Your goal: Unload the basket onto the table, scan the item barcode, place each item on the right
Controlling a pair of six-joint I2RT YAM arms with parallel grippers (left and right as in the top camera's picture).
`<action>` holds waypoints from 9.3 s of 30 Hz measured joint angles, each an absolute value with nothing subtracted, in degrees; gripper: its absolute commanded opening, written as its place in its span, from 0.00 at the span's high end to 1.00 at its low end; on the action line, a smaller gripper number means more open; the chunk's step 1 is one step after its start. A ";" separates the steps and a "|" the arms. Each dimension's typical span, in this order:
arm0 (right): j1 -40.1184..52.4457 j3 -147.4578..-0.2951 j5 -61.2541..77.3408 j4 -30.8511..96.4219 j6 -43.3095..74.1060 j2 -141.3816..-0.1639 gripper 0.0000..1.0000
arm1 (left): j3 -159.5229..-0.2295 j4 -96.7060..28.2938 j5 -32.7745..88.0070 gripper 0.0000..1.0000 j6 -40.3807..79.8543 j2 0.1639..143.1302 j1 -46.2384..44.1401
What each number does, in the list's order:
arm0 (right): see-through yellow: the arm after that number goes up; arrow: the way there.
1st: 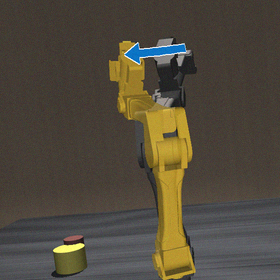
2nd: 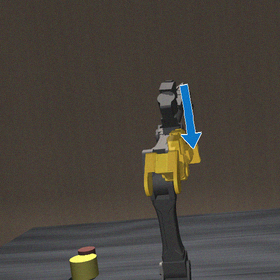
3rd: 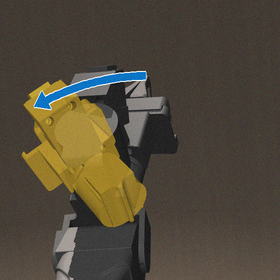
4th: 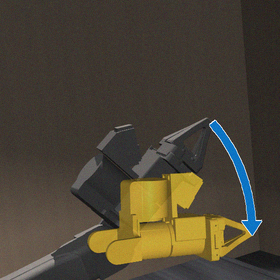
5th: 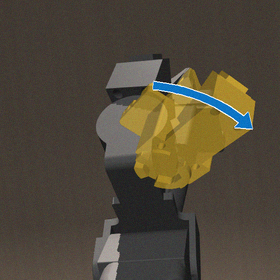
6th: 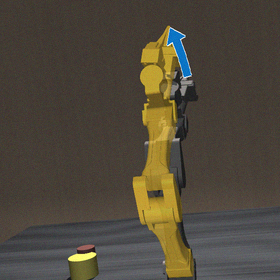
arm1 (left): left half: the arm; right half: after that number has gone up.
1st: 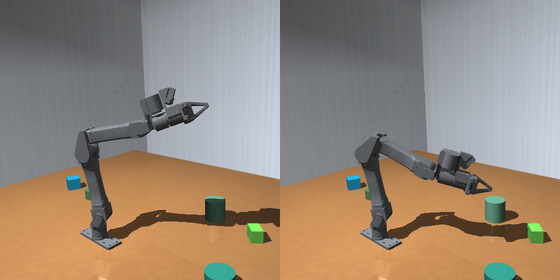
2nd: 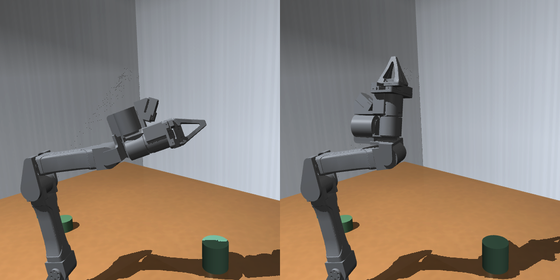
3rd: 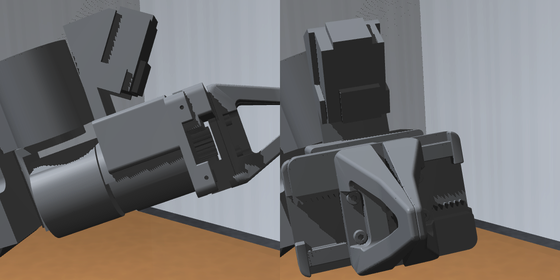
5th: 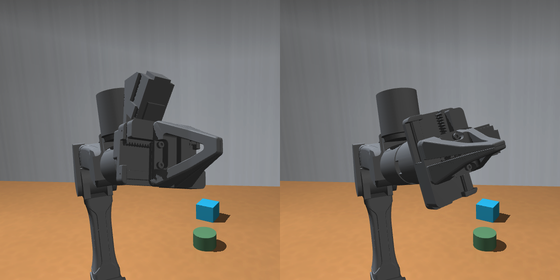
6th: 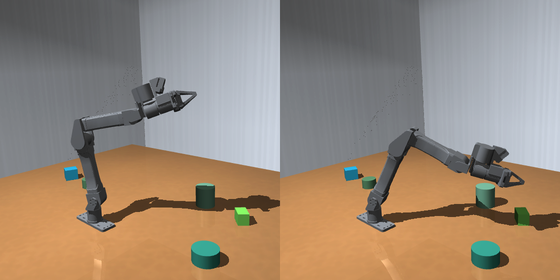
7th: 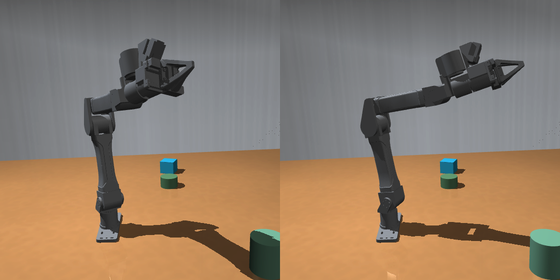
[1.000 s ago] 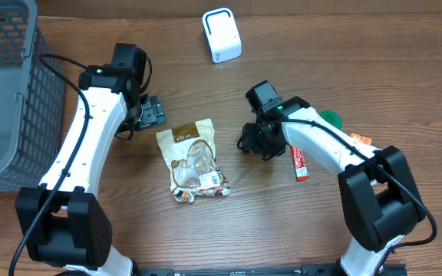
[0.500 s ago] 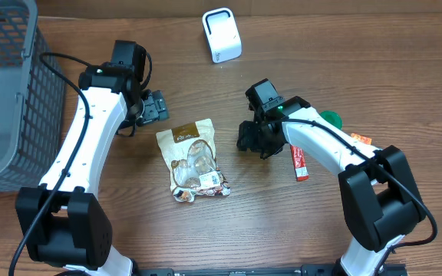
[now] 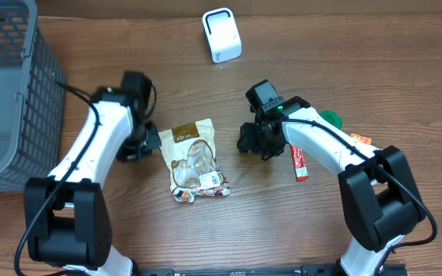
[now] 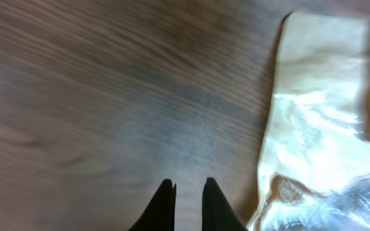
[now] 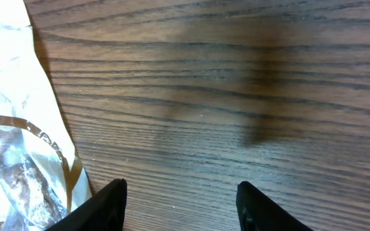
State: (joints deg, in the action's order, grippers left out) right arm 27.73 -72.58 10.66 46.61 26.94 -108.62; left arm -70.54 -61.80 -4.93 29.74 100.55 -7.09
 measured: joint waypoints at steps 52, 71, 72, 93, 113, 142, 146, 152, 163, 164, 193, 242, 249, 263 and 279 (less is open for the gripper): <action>27.46 -72.58 10.11 49.69 26.94 -108.62 0.39 | -67.16 -55.70 -6.31 0.78 28.42 100.42 -19.00; 38.39 -66.98 12.45 48.64 39.40 -108.62 0.79 | -63.88 -41.21 -5.93 0.73 29.43 100.42 -18.65; 39.42 -66.22 12.64 47.81 40.95 -108.62 0.81 | -63.88 -40.93 -5.85 0.73 29.43 100.42 -18.65; 43.81 -68.86 21.91 44.45 41.01 -108.38 0.78 | -68.53 -49.84 1.83 0.51 26.15 100.42 -5.80; 38.57 -72.01 8.10 19.42 29.95 -110.13 0.44 | -71.37 -63.64 -1.13 0.36 25.56 100.42 -3.75; 36.49 -75.83 2.28 49.76 33.85 -109.67 0.28 | -74.76 -65.12 13.63 0.26 19.70 100.42 -3.77; 33.98 -78.52 6.83 51.48 29.43 -109.32 0.26 | -74.19 -65.06 15.94 0.24 18.85 100.42 -4.43; 32.67 -78.65 10.63 52.14 23.66 -108.92 0.23 | -67.57 -56.51 16.97 0.23 19.07 100.42 -6.76; 32.67 -76.86 12.08 49.06 20.49 -108.90 0.23 | -60.62 -47.70 17.72 0.25 21.43 100.42 -8.27; 32.69 -76.62 12.08 49.10 20.47 -108.90 0.23 | -60.42 -47.33 17.72 0.24 21.56 100.42 -8.27; 32.67 -76.38 12.23 49.52 19.94 -108.90 0.04 | -53.87 -35.68 17.54 0.62 25.85 99.55 -12.78; 22.22 -76.38 30.17 54.68 7.88 -108.90 0.00 | -57.84 -34.87 24.95 0.37 18.26 99.55 -10.20; 22.22 -73.23 29.54 49.50 8.45 -108.90 0.00 | -57.87 -32.75 17.34 0.36 21.15 99.55 -14.66; 22.35 -64.66 29.63 34.61 11.40 -108.31 0.00 | -57.98 -29.76 13.85 0.37 24.58 101.67 -15.42; 24.40 -64.05 29.61 33.87 11.97 -107.87 0.00 | -59.24 -27.14 16.12 0.77 23.86 104.90 -16.32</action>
State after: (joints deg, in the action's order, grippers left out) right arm 24.40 -64.05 29.61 33.87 11.97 -107.87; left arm -59.24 -27.14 16.12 23.86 104.90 -16.32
